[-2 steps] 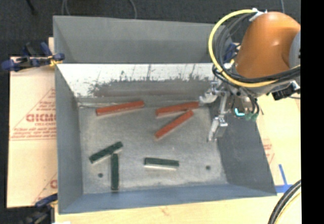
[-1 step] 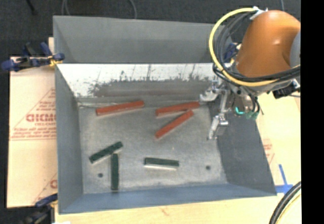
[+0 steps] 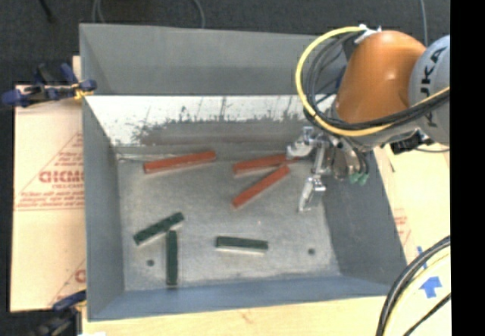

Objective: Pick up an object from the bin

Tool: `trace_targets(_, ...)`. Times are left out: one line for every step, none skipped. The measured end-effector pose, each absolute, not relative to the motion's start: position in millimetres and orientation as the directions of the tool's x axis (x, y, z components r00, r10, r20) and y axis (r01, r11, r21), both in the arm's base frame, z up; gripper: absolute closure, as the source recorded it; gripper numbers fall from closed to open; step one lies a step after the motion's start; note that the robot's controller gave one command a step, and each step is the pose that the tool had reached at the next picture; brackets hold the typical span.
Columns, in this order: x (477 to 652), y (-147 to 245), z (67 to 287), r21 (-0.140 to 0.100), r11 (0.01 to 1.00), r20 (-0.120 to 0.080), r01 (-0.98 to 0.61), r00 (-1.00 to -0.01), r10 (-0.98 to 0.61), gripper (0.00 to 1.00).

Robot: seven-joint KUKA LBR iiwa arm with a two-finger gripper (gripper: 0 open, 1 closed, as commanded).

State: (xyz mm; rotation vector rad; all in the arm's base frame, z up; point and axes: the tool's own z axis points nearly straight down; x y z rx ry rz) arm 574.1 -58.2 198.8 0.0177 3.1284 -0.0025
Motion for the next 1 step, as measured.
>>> trace_targets(575.8,-33.7,155.3,0.0,0.998,-0.004,0.064,-0.998,0.064,0.0)
